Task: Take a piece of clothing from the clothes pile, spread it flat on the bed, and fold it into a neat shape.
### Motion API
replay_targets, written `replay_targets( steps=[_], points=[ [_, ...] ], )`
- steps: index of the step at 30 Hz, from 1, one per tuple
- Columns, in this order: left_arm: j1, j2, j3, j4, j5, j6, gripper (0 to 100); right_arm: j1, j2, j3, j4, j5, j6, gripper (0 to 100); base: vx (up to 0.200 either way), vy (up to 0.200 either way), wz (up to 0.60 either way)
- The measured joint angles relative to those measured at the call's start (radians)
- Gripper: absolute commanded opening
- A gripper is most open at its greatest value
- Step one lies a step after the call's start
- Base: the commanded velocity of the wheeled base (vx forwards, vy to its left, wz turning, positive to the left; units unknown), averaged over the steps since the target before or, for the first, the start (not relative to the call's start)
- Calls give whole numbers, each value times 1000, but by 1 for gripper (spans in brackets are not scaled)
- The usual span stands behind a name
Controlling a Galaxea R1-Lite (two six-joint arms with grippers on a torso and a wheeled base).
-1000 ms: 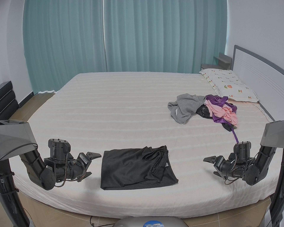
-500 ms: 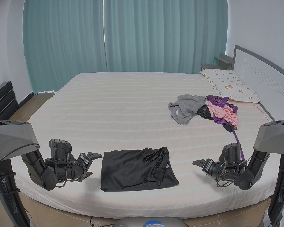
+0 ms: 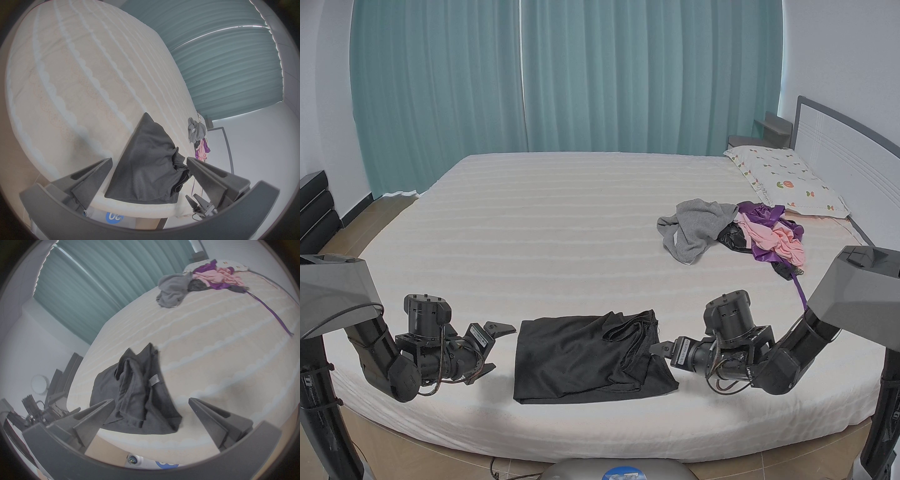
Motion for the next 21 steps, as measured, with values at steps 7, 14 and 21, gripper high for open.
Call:
replay_targets(
  steps=[7,14,21],
  points=[
    [0,1,-2,0,-1,5,100,44,52,-110,77,-72,-90,100,0,143,0],
    [-2,6,-2,0,0,9,100,61,82,-160,145,-112,-145,100,0,0,0],
    [-3,8,-3,-1,0,9,100,62,110,-193,191,-192,-220,100,0,0,0]
  ],
)
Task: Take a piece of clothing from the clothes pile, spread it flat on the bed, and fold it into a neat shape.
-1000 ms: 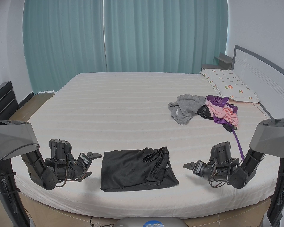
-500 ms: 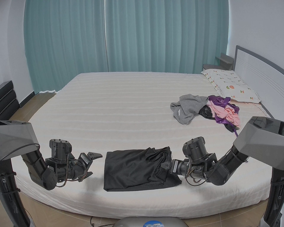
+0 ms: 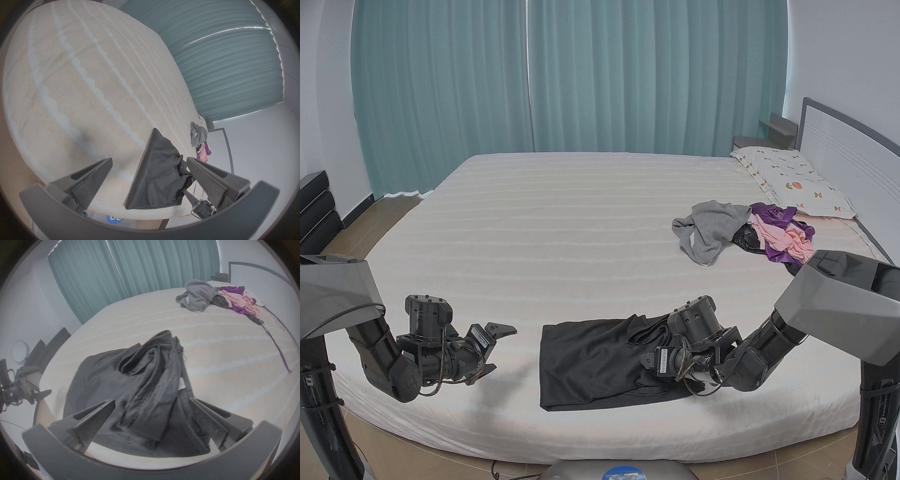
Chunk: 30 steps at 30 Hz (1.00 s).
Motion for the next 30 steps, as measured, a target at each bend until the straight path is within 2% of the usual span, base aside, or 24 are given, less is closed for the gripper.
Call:
replay_targets(
  steps=[6,18,20,26,30],
  points=[
    [0,3,-1,-1,0,0,100,-11,20,4,13,-59,-50,100,0,0,0],
    [0,5,0,0,2,2,100,-99,-32,127,7,-53,-89,100,0,0,0],
    [0,5,-1,-1,2,1,100,-122,-48,154,1,-39,-90,100,0,0,0],
    [-1,5,-1,-1,1,1,100,-165,-104,232,-43,64,-77,100,0,0,0],
    [-1,6,-2,0,1,1,100,-194,-137,257,-84,97,-74,100,0,0,0]
  ],
)
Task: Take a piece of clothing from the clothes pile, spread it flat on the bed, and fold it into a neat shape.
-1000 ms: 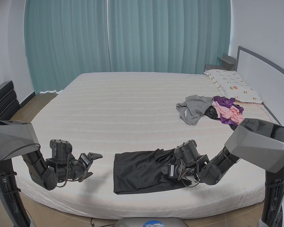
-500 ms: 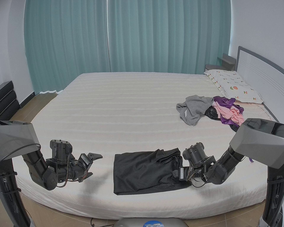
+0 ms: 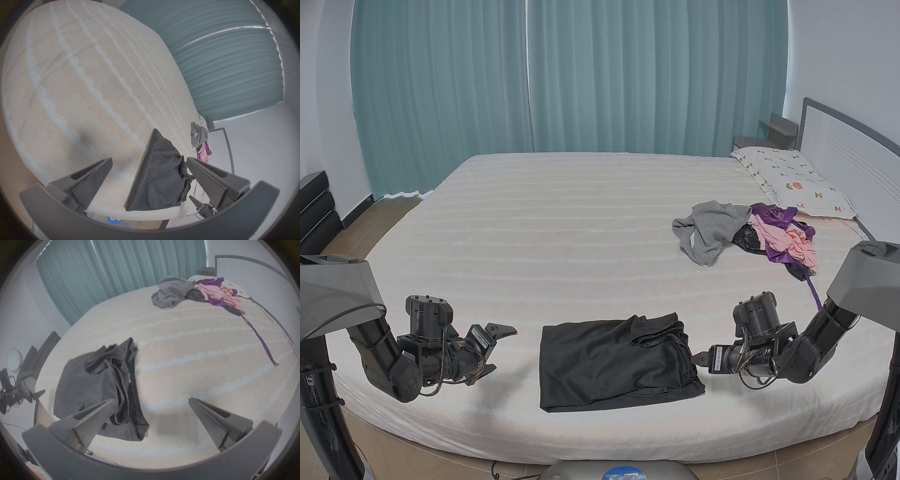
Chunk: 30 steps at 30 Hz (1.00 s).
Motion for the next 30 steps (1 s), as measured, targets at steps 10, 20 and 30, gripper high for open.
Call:
replay_targets(
  steps=[10,20,30],
  points=[
    [0,0,0,0,0,0,100,52,-37,-102,-21,63,80,100,0,0,0],
    [0,0,0,0,0,0,100,160,62,-279,-12,97,193,100,0,0,0],
    [3,0,-4,1,-2,-7,100,214,153,-391,44,101,198,100,0,80,0]
  ],
)
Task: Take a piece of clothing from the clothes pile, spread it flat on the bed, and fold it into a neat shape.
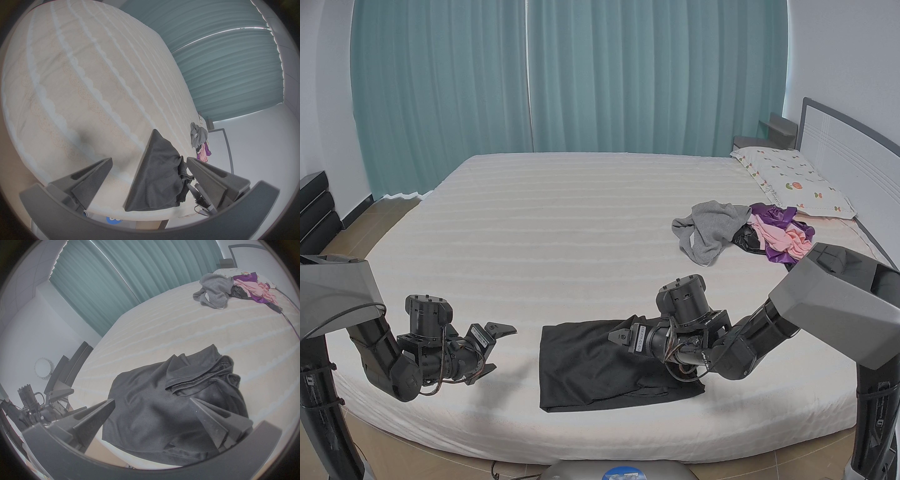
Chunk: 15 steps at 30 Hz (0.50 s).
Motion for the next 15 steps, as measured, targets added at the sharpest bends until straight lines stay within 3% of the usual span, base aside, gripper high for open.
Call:
replay_targets(
  steps=[2,15],
  points=[
    [1,0,0,0,0,0,100,3,11,-11,0,2,0,100,0,200,0],
    [-1,1,0,0,1,5,100,21,58,-63,3,3,-1,100,0,0,0]
  ],
)
